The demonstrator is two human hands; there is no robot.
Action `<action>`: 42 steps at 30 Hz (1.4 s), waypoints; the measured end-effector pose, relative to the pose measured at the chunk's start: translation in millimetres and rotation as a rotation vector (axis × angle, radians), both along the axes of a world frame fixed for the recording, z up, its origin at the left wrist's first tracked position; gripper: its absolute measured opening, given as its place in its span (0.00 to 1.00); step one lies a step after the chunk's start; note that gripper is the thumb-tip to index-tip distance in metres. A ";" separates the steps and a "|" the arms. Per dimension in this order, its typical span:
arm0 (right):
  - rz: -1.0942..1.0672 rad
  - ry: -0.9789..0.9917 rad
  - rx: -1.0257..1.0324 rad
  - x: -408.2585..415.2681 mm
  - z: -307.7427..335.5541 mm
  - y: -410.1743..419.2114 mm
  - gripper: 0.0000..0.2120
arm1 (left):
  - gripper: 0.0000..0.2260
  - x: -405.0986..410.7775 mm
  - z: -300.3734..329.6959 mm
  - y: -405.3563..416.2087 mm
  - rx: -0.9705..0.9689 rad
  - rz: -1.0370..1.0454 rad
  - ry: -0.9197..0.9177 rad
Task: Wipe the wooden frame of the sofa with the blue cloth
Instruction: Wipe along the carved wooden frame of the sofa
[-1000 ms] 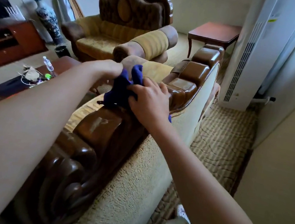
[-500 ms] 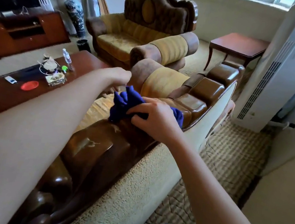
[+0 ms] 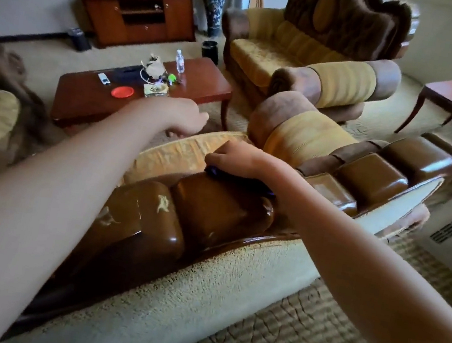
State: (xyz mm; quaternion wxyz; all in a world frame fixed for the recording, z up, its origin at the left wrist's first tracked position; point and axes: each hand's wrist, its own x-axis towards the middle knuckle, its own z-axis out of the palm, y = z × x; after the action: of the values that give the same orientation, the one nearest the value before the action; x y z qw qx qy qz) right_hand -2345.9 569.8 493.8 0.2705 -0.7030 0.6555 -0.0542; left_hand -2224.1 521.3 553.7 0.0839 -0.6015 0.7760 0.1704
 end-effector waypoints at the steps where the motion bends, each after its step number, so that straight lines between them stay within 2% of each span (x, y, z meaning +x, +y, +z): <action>1: 0.040 -0.008 -0.042 -0.1 -1.0 1.5 0.19 | 0.24 6.6 -2.4 -0.8 -0.028 0.013 -0.024; 5: 0.271 -0.144 -0.061 25.9 4.5 -4.8 0.15 | 0.22 20.8 -13.8 5.3 -0.020 0.048 -0.071; 10: 0.525 -0.096 0.194 55.2 -0.1 -29.5 0.13 | 0.17 35.3 -27.5 18.7 -0.005 0.116 -0.106; 12: 0.518 -0.077 0.276 44.3 -0.3 -34.5 0.10 | 0.16 38.7 -30.3 27.0 0.051 0.179 -0.072; 16: 0.474 -0.042 0.365 9.6 -5.3 -37.9 0.12 | 0.17 45.9 -39.3 39.7 0.115 0.177 -0.061; 19: 0.353 -0.022 0.326 -16.1 -7.7 -35.3 0.14 | 0.13 47.2 -45.5 47.0 0.142 0.190 -0.059; 22: 0.254 0.000 0.321 -38.4 -9.5 -33.7 0.15 | 0.17 48.7 -48.5 49.4 0.118 0.223 -0.027; 26: 0.185 -0.134 0.303 -31.3 -11.5 -26.9 0.12 | 0.15 49.3 -49.5 49.0 0.110 0.254 -0.004; 29: 0.236 -0.367 0.293 -5.3 -7.1 -24.1 0.08 | 0.11 47.2 -51.2 49.1 0.055 0.293 -0.009; 32: 0.381 -0.279 0.301 29.7 0.1 -29.8 0.08 | 0.09 49.6 -49.8 48.3 0.023 0.316 0.006; 34: 0.444 -0.186 0.310 46.5 2.1 -32.9 0.12 | 0.10 51.0 -49.2 48.3 0.013 0.321 0.020; 37: 0.413 -0.197 0.400 47.7 0.3 -34.1 0.16 | 0.10 52.9 -50.6 48.9 -0.005 0.332 0.035; 42: 0.303 -0.236 0.509 23.1 -6.9 -41.1 0.16 | 0.10 47.9 -50.4 48.2 -0.021 0.352 0.041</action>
State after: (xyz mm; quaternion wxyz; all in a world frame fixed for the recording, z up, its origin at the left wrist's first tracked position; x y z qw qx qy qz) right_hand -2322.8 528.7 486.8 0.5169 -0.6912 0.5000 0.0709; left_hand -2176.3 569.5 503.3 0.0307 -0.7252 0.6620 0.1867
